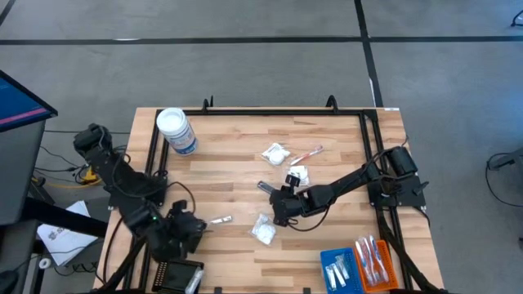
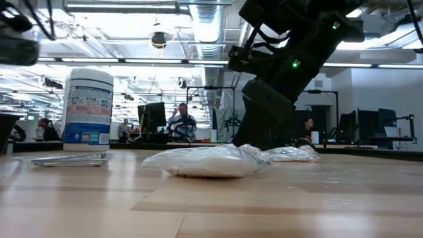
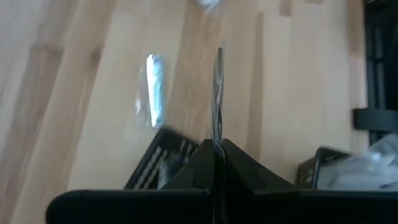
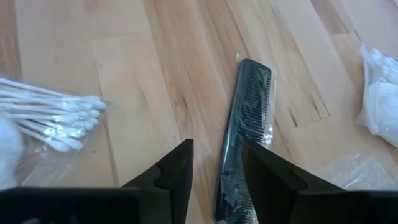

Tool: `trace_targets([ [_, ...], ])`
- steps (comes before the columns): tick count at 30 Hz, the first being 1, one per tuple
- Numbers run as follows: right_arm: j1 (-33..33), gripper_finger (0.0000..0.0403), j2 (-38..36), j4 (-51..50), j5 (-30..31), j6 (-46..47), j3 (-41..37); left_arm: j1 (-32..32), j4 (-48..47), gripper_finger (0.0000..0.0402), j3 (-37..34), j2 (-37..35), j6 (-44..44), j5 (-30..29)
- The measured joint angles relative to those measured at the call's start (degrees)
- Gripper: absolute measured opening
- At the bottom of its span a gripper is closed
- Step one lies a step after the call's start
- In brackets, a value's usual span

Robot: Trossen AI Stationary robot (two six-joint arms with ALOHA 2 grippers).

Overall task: Pick & Place Travel size toiletries
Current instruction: Put the black comb into the top black bin, then adjust the top black bin

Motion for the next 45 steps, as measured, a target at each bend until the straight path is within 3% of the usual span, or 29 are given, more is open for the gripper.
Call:
trace_targets([
  [7, 0.0, 0.0128, 0.0, 0.3, 0.0, 0.0, 0.0, -7.1, -7.0, 0.0002, -2.7, 0.0, -15.0, -1.3],
  [13, 0.0, 0.0129, 0.0, 0.9, 0.0, 0.0, 0.0, -9.9, -6.4, 0.0003, -7.9, -0.7, -22.0, -0.6],
  [24, 0.0, 0.0128, 0.0, 1.2, 0.0, 0.0, 0.0, -9.9, 0.1, 0.0013, -13.6, -1.7, -23.3, 1.5],
  [35, 0.0, 0.0128, 0.0, 1.2, 0.0, -0.1, 0.1, -8.5, 2.4, 0.0064, -15.2, -1.9, -23.4, 1.7],
  [40, 0.0, 0.0129, 0.0, 1.3, 0.0, 0.0, 0.1, -7.0, 2.4, 0.0080, -15.2, -4.9, -23.4, 3.3],
  [45, 0.0, 0.0128, -0.1, 1.5, 0.0, -0.1, 0.1, -6.7, 2.5, 0.0068, -15.2, -9.4, -22.8, 2.1],
])
